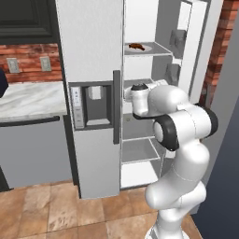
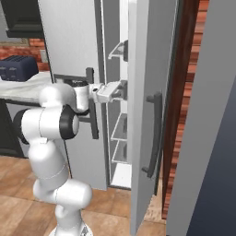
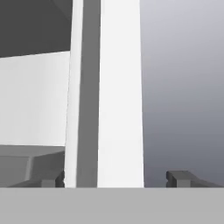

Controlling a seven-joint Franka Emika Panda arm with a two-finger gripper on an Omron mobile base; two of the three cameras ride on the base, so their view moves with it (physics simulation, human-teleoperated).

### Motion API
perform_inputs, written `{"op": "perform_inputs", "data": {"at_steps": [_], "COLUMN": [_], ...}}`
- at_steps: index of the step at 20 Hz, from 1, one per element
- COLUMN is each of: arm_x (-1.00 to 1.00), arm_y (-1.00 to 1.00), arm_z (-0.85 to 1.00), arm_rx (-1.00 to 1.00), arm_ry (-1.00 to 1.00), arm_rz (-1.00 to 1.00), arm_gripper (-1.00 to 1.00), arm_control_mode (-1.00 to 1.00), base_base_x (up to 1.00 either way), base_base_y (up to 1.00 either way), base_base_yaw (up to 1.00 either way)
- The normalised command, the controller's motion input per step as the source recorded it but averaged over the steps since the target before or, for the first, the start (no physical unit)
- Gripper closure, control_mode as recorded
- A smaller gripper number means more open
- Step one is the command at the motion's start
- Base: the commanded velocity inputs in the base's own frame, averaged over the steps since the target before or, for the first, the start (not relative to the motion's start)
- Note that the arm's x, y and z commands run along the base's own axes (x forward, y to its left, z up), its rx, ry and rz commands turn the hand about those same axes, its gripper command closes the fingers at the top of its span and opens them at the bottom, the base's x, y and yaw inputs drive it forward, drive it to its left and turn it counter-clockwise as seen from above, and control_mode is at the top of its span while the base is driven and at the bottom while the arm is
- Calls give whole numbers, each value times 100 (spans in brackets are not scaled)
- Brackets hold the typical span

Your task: Retrieve the chicken drumstick from the fridge and place it on the saucepan with marinade on the stove.

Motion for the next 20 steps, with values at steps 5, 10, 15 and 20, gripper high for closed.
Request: {"op": "perform_inputs", "data": {"at_steps": [5,10,15,20], "arm_x": [-44,-31,-11,-1], "arm_y": [-68,-52,-18,-6], "arm_z": [0,0,0,0], "arm_rx": [0,0,0,0], "arm_ry": [0,0,0,0], "arm_rz": [-5,0,0,0], "arm_gripper": [-100,-100,-100,-100], "arm_control_mode": [-100,-100,-100,-100], "base_base_x": [0,0,0,0], "base_base_y": [0,0,0,0], "base_base_yaw": [0,0,0,0]}}
